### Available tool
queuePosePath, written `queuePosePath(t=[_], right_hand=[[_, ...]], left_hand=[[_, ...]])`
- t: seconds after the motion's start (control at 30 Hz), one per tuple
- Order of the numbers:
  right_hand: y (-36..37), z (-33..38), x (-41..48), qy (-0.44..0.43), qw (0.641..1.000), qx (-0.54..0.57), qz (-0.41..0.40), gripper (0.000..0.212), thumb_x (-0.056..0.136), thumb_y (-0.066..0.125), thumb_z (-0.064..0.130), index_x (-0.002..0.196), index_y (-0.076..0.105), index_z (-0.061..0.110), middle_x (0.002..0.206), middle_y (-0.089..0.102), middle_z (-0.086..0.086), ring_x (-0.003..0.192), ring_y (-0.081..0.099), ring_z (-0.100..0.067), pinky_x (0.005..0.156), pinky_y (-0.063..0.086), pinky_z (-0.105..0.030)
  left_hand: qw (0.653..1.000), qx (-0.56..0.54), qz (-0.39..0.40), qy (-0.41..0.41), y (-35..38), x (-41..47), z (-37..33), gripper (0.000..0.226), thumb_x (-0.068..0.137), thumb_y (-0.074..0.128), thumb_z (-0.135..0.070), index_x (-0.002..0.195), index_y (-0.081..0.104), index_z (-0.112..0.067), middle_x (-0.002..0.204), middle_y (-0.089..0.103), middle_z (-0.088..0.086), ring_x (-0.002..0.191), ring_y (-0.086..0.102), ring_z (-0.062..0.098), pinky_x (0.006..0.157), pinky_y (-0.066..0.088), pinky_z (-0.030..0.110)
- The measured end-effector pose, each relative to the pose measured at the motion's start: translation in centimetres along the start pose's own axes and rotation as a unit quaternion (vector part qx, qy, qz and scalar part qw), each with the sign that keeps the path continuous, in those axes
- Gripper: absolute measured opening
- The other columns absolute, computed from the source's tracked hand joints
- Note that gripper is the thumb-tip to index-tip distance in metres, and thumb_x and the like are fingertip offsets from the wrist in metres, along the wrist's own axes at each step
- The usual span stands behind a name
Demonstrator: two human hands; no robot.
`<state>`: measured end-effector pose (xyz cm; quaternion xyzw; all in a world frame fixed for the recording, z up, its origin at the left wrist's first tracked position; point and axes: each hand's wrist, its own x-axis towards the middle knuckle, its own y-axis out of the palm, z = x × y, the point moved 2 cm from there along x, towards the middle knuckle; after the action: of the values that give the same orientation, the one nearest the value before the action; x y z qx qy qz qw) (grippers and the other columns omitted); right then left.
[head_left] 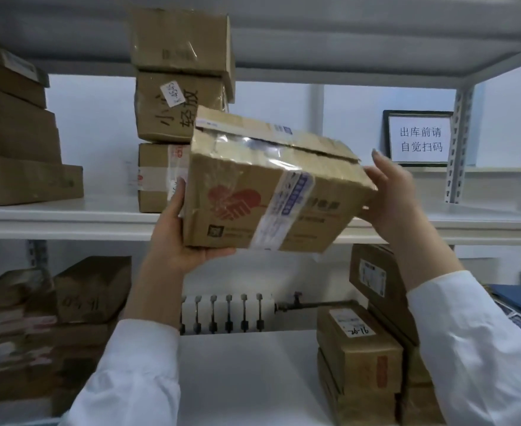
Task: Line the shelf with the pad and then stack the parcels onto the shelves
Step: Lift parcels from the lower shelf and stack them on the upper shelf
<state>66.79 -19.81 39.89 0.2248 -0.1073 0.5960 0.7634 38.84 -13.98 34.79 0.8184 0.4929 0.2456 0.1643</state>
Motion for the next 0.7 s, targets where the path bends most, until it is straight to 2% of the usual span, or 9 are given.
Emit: queuePosePath(t=[0.1,0.2,0.3,0.37,0.4,0.47,0.53,0.6,0.7], right_hand=[[1.1,0.5,0.3,-0.055,0.998,0.026,0.032,0.033,0.094,0.041,0.043,0.091,0.061,0.018,0.083,0.061,0.001,0.078,0.057,-0.015,0.070,0.045,-0.030],[2.1,0.1,0.8,-0.075,0.996,-0.045,0.021,0.034,0.091,0.050,0.041,0.119,0.052,0.021,0.101,0.059,0.003,0.095,0.056,-0.016,0.080,0.044,-0.030],[2.4,-0.8,1.4,-0.090,0.989,-0.107,-0.037,0.050,0.096,0.049,0.034,0.142,0.033,0.023,0.131,0.048,-0.003,0.119,0.046,-0.021,0.098,0.038,-0.035],[2.7,-1.1,1.1,-0.123,0.984,-0.120,-0.052,0.047,0.098,0.046,0.031,0.142,0.034,0.023,0.129,0.046,-0.001,0.118,0.044,-0.019,0.101,0.034,-0.033],[2.8,-1.2,1.0,-0.131,0.985,-0.105,-0.046,0.040,0.099,0.043,0.033,0.138,0.039,0.023,0.124,0.049,0.003,0.117,0.044,-0.017,0.099,0.034,-0.032],[3.3,-1.6,0.5,-0.122,0.990,-0.063,0.001,0.029,0.100,0.036,0.039,0.119,0.051,0.025,0.106,0.054,0.013,0.111,0.049,-0.014,0.095,0.037,-0.030],[4.0,-2.3,0.1,-0.122,0.988,-0.064,0.066,0.027,0.096,0.040,0.043,0.107,0.056,0.025,0.096,0.060,0.013,0.093,0.062,-0.005,0.080,0.048,-0.024],[4.3,-3.2,0.4,-0.122,0.985,-0.086,0.085,0.031,0.092,0.054,0.035,0.118,0.055,0.018,0.101,0.066,0.006,0.091,0.067,-0.007,0.073,0.053,-0.023],[4.6,-4.5,1.5,-0.117,0.986,-0.099,0.064,0.042,0.089,0.062,0.025,0.129,0.050,0.019,0.114,0.066,0.000,0.104,0.065,-0.018,0.081,0.055,-0.030]], left_hand=[[0.999,-0.005,0.015,0.046,1.4,0.2,-0.4,0.064,0.084,0.035,-0.068,0.126,0.057,-0.026,0.120,0.062,0.016,0.105,0.060,0.041,0.063,0.057,0.053],[0.995,0.006,0.008,0.100,2.8,0.2,-0.5,0.047,0.081,0.043,-0.060,0.111,0.060,-0.029,0.109,0.066,0.009,0.089,0.068,0.033,0.059,0.057,0.050],[0.984,0.069,0.014,0.167,3.4,0.8,-0.3,0.058,0.065,0.061,-0.059,0.115,0.059,-0.030,0.115,0.067,0.003,0.102,0.066,0.031,0.065,0.058,0.050],[0.969,0.100,0.015,0.224,3.8,1.4,-0.2,0.075,0.059,0.077,-0.056,0.123,0.054,-0.026,0.117,0.066,0.003,0.101,0.066,0.027,0.067,0.058,0.048],[0.961,0.111,0.001,0.252,4.0,1.7,-0.1,0.075,0.062,0.080,-0.048,0.126,0.051,-0.023,0.116,0.065,0.004,0.100,0.066,0.024,0.072,0.058,0.047],[0.941,0.178,-0.045,0.284,4.7,2.5,0.4,0.071,0.069,0.076,-0.036,0.131,0.046,-0.018,0.118,0.063,0.004,0.105,0.063,0.022,0.090,0.052,0.050],[0.902,0.301,-0.085,0.297,5.5,3.3,1.1,0.078,0.068,0.073,-0.040,0.137,0.040,-0.024,0.129,0.058,0.001,0.116,0.056,0.019,0.103,0.044,0.046],[0.847,0.418,-0.138,0.297,5.8,3.9,1.7,0.087,0.069,0.071,-0.053,0.142,0.030,-0.029,0.139,0.049,-0.002,0.124,0.049,0.017,0.105,0.040,0.038],[0.756,0.536,-0.271,0.259,5.6,3.9,1.7,0.086,0.067,0.063,-0.067,0.133,0.035,-0.019,0.134,0.049,0.002,0.116,0.050,0.019,0.083,0.041,0.030]])
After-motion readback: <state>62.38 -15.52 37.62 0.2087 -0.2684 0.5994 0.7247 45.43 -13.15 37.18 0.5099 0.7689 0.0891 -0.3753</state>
